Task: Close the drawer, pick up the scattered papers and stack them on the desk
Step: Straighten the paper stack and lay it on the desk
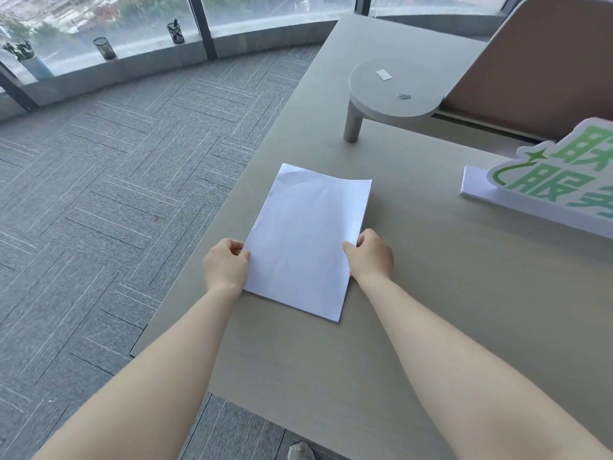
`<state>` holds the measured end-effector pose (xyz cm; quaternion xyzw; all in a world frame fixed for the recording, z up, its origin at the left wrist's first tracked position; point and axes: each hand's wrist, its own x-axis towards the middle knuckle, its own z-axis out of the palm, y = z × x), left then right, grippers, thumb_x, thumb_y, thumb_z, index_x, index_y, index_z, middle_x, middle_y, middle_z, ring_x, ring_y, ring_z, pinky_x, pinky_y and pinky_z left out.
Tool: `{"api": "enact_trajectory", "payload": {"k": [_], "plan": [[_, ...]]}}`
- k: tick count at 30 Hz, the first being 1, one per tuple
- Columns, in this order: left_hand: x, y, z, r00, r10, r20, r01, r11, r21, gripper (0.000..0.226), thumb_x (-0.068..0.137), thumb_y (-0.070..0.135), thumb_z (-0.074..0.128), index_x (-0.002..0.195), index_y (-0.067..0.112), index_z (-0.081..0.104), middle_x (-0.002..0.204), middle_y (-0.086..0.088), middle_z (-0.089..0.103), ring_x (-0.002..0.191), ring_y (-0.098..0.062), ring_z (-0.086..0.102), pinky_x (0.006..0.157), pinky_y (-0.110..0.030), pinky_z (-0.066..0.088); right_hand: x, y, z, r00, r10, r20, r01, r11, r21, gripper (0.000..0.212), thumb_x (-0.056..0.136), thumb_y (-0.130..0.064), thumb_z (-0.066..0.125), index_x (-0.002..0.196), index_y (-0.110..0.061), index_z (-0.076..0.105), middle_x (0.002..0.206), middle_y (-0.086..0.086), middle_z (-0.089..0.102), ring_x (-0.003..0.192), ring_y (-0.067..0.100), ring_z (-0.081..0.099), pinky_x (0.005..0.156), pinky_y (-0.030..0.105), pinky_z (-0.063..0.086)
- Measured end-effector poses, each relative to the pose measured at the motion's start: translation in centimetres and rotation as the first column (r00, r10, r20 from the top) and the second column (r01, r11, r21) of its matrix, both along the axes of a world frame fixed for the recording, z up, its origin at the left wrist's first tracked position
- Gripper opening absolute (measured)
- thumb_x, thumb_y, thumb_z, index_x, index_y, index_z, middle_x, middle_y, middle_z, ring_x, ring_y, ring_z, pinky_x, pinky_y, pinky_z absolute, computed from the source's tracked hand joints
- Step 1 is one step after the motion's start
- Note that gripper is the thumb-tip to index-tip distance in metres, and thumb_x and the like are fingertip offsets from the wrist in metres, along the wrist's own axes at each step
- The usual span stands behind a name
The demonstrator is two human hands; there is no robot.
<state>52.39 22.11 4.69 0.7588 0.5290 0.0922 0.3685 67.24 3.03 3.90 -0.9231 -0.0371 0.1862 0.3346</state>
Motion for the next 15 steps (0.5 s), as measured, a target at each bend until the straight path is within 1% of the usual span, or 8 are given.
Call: {"api": "enact_trajectory", "payload": {"k": [3,5,7,9,12,14,15], "plan": [[0.01,0.04,-0.14,1.0,-0.013,-0.005,0.013,1.0,0.019,0.017,0.084,0.015,0.06,0.098,0.011,0.068,0.098,-0.007,0.07,0.088,-0.022,0.058,0.077,-0.027,0.039,0.13,0.18,0.04,1.0,-0.014,-0.028,0.013,0.999,-0.032,0.023,0.083,-0.028,0.057,0.075,-0.015,0.04,0.077,0.007,0.062,0.071,0.033,0.067,0.048,0.029,0.035],[0.03,0.0,-0.35,1.0,-0.017,-0.008,0.018,0.999,0.042,0.016,0.083,0.016,0.06,0.096,0.011,0.068,0.097,-0.007,0.07,0.091,-0.025,0.061,0.08,-0.031,0.043,0.32,0.25,-0.02,0.999,-0.022,-0.049,0.019,0.997,-0.068,0.022,0.082,-0.031,0.057,0.083,-0.012,0.046,0.083,0.009,0.067,0.073,0.031,0.067,0.051,0.03,0.037],[0.08,-0.1,-0.5,1.0,-0.018,-0.013,0.019,0.999,0.051,0.017,0.082,0.016,0.059,0.096,0.011,0.068,0.097,-0.008,0.07,0.094,-0.027,0.062,0.082,-0.034,0.045,0.4,0.22,0.0,0.998,-0.029,-0.052,0.024,0.995,-0.102,0.029,0.082,-0.034,0.059,0.094,-0.01,0.049,0.089,0.009,0.068,0.078,0.032,0.069,0.057,0.03,0.041],[0.21,-0.02,-0.59,0.999,-0.025,-0.026,0.027,0.997,0.066,0.018,0.082,0.017,0.059,0.096,0.011,0.068,0.098,-0.009,0.069,0.095,-0.028,0.062,0.082,-0.034,0.044,0.49,0.16,0.0,0.998,-0.031,-0.051,0.025,0.993,-0.113,0.033,0.082,-0.037,0.059,0.097,-0.01,0.049,0.089,0.01,0.068,0.078,0.032,0.07,0.058,0.03,0.041],[0.1,0.13,-0.73,0.999,-0.033,-0.043,0.036,0.996,0.084,0.021,0.083,0.018,0.06,0.101,0.012,0.068,0.102,-0.009,0.068,0.098,-0.028,0.06,0.086,-0.034,0.044,0.36,-0.07,-0.1,0.999,-0.01,-0.046,0.005,0.993,-0.116,0.029,0.083,-0.041,0.057,0.086,-0.014,0.049,0.083,0.01,0.07,0.075,0.03,0.068,0.052,0.03,0.036],[-0.23,0.26,-0.85,1.0,-0.018,-0.013,0.019,0.997,0.076,0.025,0.084,0.018,0.061,0.108,0.012,0.066,0.104,-0.01,0.066,0.102,-0.028,0.06,0.091,-0.036,0.044,0.13,-0.26,0.12,0.998,-0.026,-0.057,0.022,0.997,-0.075,0.03,0.086,-0.045,0.053,0.078,-0.018,0.045,0.077,0.009,0.07,0.073,0.03,0.068,0.053,0.029,0.04],[-0.43,0.43,-0.91,1.0,0.011,0.018,-0.012,0.998,0.065,0.028,0.086,0.019,0.06,0.112,0.011,0.065,0.105,-0.011,0.066,0.103,-0.029,0.059,0.093,-0.037,0.044,0.06,-0.39,0.37,0.997,-0.041,-0.071,0.039,0.999,-0.032,0.031,0.088,-0.046,0.05,0.075,-0.018,0.044,0.072,0.007,0.068,0.071,0.031,0.068,0.057,0.031,0.044]]}}
